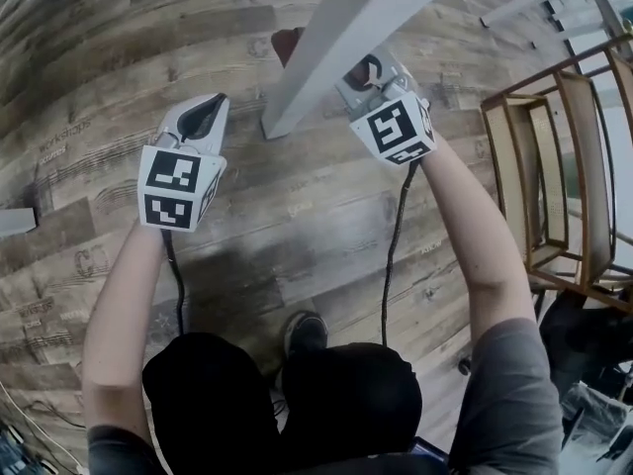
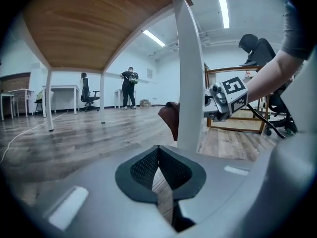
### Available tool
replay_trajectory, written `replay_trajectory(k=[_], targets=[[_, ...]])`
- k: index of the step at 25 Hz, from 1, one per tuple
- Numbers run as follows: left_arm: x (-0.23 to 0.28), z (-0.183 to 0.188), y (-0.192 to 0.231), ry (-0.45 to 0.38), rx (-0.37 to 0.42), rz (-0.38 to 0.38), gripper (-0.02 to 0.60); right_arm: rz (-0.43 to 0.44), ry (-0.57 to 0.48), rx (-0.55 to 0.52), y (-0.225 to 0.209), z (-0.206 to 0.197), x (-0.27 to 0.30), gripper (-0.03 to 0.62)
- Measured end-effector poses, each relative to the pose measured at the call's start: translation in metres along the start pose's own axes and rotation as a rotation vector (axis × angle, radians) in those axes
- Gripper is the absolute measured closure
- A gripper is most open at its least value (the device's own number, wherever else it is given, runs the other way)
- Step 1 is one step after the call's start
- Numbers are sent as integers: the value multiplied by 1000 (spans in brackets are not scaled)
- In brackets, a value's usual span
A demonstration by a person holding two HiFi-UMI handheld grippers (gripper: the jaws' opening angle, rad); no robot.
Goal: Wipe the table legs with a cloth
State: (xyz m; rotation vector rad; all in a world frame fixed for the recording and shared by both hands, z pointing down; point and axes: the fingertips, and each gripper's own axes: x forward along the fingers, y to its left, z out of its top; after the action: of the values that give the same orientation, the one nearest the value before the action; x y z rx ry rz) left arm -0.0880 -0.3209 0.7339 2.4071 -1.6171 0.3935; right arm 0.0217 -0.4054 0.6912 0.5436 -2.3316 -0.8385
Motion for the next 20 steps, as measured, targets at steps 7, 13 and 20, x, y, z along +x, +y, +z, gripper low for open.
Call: replay_trajectory(k=[7,13,20], targets=[[7,-41,-1,36,-44,5,563,73,124,-2,51,-49,32,510],[2,-63,-2,74,-8,7,563,98,192,41,73,-74,51,510],[-7,-62,1,85,-2,4,563,128,296,54,90,-92,60,510]])
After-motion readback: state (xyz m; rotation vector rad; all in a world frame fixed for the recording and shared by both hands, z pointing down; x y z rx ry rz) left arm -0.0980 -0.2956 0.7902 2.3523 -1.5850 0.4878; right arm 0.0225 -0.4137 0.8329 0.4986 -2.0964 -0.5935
